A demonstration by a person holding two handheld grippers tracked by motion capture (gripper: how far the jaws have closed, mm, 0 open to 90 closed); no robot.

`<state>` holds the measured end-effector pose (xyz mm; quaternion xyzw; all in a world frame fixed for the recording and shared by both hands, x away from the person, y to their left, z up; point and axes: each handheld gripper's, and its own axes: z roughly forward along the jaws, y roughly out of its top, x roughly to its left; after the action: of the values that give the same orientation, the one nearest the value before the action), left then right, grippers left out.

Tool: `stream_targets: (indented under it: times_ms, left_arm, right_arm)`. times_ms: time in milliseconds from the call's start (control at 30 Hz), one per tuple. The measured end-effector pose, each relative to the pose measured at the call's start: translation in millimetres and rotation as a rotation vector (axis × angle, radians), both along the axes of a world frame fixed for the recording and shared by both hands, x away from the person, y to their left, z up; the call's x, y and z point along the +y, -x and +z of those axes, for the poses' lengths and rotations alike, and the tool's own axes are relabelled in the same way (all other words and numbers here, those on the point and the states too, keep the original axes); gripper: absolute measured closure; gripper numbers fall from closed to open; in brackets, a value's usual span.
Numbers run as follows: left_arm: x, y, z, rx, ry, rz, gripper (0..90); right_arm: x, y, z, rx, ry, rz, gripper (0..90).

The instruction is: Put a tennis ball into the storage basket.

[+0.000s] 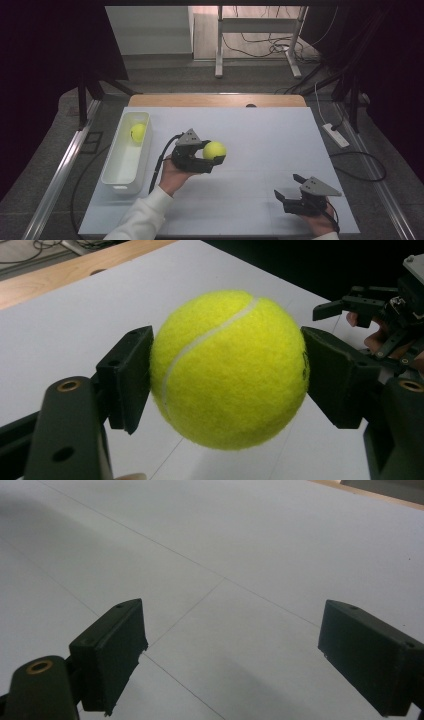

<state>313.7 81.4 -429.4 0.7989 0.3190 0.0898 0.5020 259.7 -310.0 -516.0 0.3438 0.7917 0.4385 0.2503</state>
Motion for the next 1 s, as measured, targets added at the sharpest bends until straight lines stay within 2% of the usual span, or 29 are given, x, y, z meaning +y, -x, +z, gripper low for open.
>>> stream_targets:
  times_ms: [467, 1000]
  left_arm:
    - [26.8, 2.6, 7.6, -0.016, 0.009, 0.062, 26.2]
    - [46.1, 5.0, 14.7, -0.039, 0.019, 0.114, 26.2]
  right_arm:
    - [0.6, -0.9, 0.3, -0.001, 0.002, -0.003, 11.4]
    - [1.0, -1.1, 0.3, -0.003, 0.001, -0.002, 11.4]
